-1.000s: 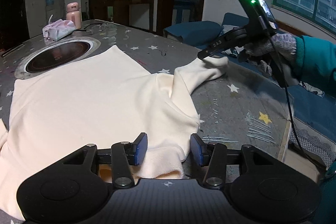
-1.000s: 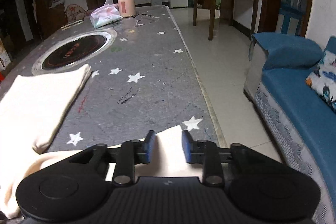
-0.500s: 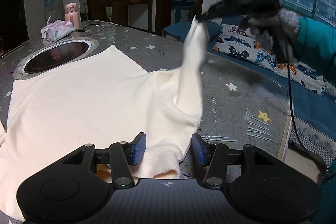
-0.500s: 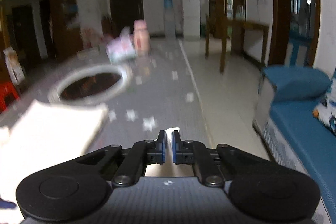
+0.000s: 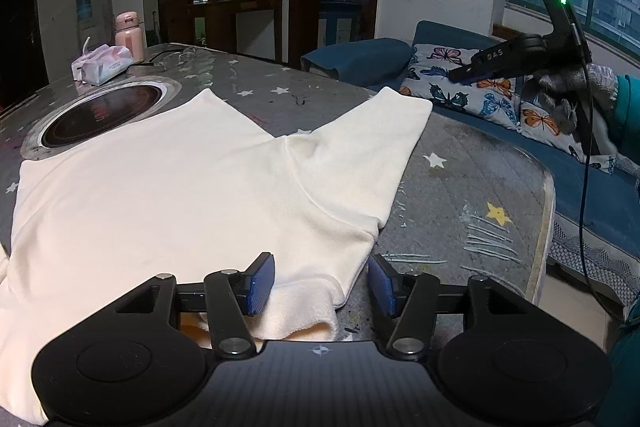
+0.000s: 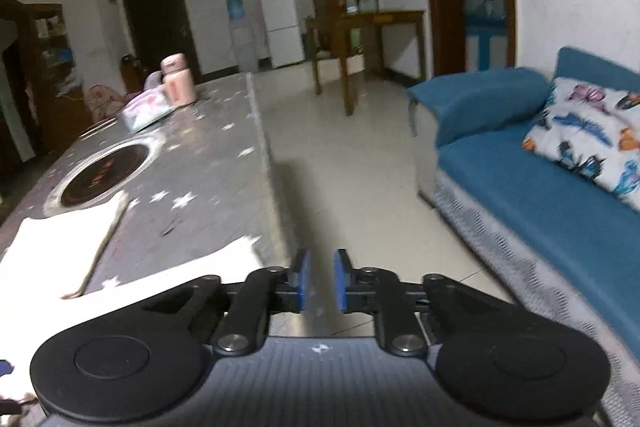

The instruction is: Fold clothes

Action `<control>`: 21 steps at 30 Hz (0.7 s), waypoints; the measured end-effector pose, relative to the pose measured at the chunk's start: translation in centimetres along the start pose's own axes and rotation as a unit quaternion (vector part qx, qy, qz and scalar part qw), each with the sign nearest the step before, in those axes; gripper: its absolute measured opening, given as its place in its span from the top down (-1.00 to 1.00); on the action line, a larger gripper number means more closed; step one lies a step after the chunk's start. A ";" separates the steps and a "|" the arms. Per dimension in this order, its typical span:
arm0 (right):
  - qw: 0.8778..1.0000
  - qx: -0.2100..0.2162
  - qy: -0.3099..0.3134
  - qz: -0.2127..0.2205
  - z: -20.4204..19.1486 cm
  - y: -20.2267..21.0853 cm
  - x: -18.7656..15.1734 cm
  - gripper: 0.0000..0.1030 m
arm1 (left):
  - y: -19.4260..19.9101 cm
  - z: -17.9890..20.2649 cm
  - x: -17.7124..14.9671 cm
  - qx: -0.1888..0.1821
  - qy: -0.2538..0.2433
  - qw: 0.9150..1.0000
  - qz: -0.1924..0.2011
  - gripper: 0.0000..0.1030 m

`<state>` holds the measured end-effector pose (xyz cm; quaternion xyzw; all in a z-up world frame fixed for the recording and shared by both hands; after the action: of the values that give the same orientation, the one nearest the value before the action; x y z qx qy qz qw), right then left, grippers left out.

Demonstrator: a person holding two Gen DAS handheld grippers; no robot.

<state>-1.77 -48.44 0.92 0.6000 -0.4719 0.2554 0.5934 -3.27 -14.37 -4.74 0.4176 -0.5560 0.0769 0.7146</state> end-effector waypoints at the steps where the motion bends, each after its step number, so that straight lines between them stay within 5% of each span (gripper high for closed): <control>1: 1.000 0.009 0.003 -0.005 -0.7 -0.3 -0.3 0.63 | 0.0 0.0 0.0 0.001 0.000 1.000 0.000 -0.08; 10: 0.995 0.077 0.052 -0.037 -7.5 -4.0 -2.2 0.39 | 0.2 0.2 -0.1 0.007 0.013 1.000 0.000 -0.09; 21: 0.994 0.034 0.094 -0.047 -7.3 -5.0 -2.4 0.39 | 0.6 0.3 0.3 -0.002 0.038 0.999 0.005 -0.10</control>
<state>3.45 -41.61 -2.33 0.6146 -0.3768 0.2986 0.6255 -3.77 -14.30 -4.20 0.4098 -0.5308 0.0952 0.7357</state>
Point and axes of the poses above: each gripper's, at about its wrist camera, not at the fingertips, and y roughly against the way its jaws point, z to its right, x to its top, the point moved 6 cm from there along -y, roughly the way its jaws point, and after that the axes turned 8 degrees about z, right-handed, at the moved point
